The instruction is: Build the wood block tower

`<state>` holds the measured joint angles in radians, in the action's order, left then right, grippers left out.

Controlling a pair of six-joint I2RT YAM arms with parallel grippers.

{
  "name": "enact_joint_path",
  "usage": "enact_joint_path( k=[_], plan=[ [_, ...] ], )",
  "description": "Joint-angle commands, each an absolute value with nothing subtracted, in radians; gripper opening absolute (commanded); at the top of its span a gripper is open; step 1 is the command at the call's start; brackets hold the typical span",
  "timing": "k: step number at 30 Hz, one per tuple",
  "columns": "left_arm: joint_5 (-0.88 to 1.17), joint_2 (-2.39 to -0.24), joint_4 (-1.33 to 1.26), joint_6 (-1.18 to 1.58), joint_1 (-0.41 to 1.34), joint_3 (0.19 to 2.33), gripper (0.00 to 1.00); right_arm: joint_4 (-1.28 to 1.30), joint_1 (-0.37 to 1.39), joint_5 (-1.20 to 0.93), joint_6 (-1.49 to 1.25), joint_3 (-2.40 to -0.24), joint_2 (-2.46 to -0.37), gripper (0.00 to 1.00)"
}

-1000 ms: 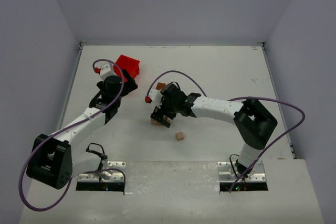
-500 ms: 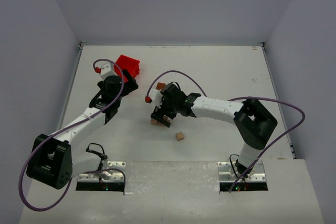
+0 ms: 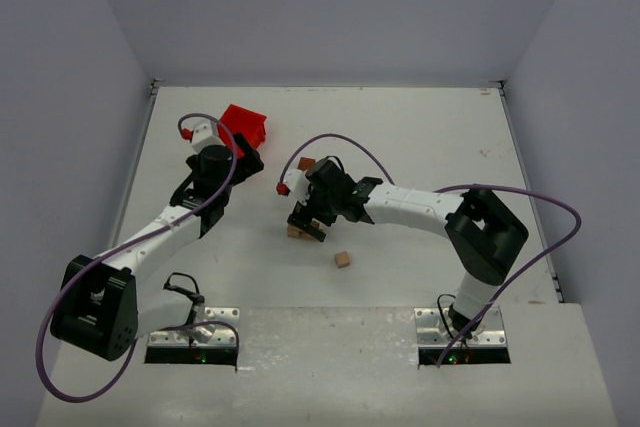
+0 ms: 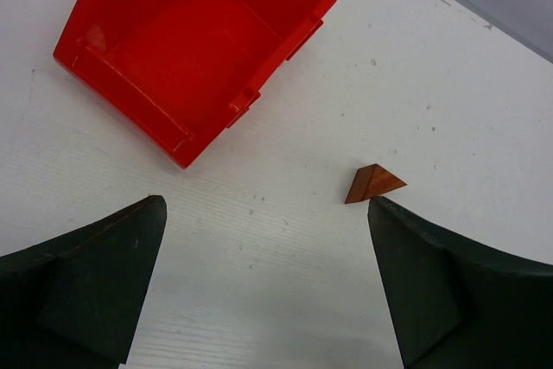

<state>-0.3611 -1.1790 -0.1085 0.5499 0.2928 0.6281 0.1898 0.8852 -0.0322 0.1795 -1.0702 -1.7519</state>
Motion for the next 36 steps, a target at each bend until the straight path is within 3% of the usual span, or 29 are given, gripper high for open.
enact_joint_path(
  k=[1,15,22,29,36],
  plan=[
    [-0.353,-1.169,-0.160,0.540,0.282,0.629,1.00,0.169,0.885,-0.014,0.181,-1.078,-1.723,0.99],
    [-0.343,-1.167,-0.163,0.538,0.282,0.628,1.00,0.195,0.887,-0.084,0.164,-1.065,-1.683,0.99],
    [-0.340,-1.164,-0.164,0.537,0.282,0.627,1.00,0.170,0.888,-0.180,0.074,-0.909,-1.492,0.99],
    [-0.339,-1.161,-0.166,0.537,0.282,0.624,1.00,0.089,0.888,-0.072,-0.210,-0.727,-1.308,0.99],
    [-0.351,-1.158,-0.161,0.541,0.282,0.622,1.00,0.098,0.940,0.107,-0.438,-0.642,-1.314,0.99]
  ],
)
